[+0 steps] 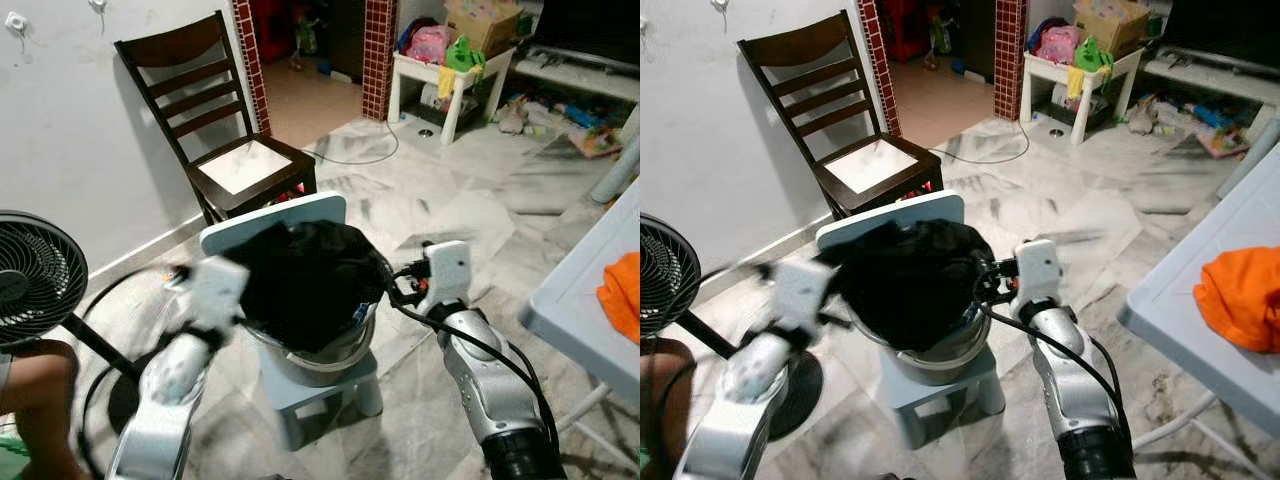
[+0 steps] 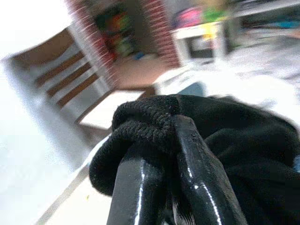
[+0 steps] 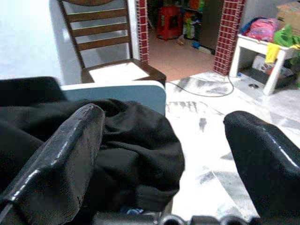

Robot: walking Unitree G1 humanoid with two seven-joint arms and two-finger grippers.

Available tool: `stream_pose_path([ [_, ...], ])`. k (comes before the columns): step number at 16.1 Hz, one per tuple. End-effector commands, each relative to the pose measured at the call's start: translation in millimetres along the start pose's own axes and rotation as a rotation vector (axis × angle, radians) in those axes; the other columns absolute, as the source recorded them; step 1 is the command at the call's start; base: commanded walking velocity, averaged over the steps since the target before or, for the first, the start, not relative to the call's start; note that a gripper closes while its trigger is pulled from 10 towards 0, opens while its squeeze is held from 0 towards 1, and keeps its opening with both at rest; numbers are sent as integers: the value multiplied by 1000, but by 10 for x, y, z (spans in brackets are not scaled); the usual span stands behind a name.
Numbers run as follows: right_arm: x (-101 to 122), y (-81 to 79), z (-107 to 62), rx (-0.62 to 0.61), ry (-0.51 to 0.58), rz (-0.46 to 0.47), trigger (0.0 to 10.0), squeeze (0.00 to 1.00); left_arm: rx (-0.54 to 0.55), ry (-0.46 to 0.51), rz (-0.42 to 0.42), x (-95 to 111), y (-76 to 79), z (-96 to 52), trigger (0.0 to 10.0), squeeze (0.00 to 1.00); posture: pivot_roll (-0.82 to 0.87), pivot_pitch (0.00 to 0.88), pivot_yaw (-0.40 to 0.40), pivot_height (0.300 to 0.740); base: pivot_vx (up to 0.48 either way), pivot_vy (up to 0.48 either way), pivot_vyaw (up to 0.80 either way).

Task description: Hang hanger

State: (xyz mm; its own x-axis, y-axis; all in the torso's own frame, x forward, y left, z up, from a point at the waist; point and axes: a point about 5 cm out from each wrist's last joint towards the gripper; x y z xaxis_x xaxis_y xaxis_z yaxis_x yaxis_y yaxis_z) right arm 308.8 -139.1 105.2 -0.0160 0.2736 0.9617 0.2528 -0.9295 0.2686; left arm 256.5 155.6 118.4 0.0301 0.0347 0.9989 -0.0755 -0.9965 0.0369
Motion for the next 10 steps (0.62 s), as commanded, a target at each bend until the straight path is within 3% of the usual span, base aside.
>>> stream_pose_path([
  [1, 20, 31, -8, -23, 1, 26, 10000, 0, 90, -1, -21, 13, -117, -41, 5176, 0, 11, 0, 47, 740, 0, 0, 0],
  [2, -9, 55, -18, -31, -14, 35, 10000, 0, 131, -25, -81, -53, -134, -110, 9412, 0, 13, 0, 39, 740, 0, 0, 0],
  [3, -20, 70, -17, -37, -23, 48, 10000, 0, 152, -40, -88, -97, -116, -145, 10000, 0, 15, 0, 36, 740, 0, 0, 0],
  [6, 32, 103, 26, -52, -16, 59, 10000, 0, 128, -53, -90, -146, 30, -128, 10000, 0, 3, 0, 36, 740, 0, 0, 0],
  [10, 11, 138, -14, -68, -30, 61, 10000, 0, 132, -59, -83, -137, 55, -93, 10000, 0, -11, 0, 39, 740, -63, 0, 0],
])
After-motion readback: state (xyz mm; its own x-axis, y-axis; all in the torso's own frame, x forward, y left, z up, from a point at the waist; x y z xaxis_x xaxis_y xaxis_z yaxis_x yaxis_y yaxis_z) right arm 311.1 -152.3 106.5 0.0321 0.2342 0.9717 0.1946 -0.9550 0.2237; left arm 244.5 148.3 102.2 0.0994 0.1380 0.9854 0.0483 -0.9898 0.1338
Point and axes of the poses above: a point about 5 cm out from each wrist's last joint towards the gripper, its own z axis pointing out of the wrist towards the gripper, its own x axis along the axis of the wrist's last joint, y = z × x, and after that the axes turned 15 degrees about -z, right-handed
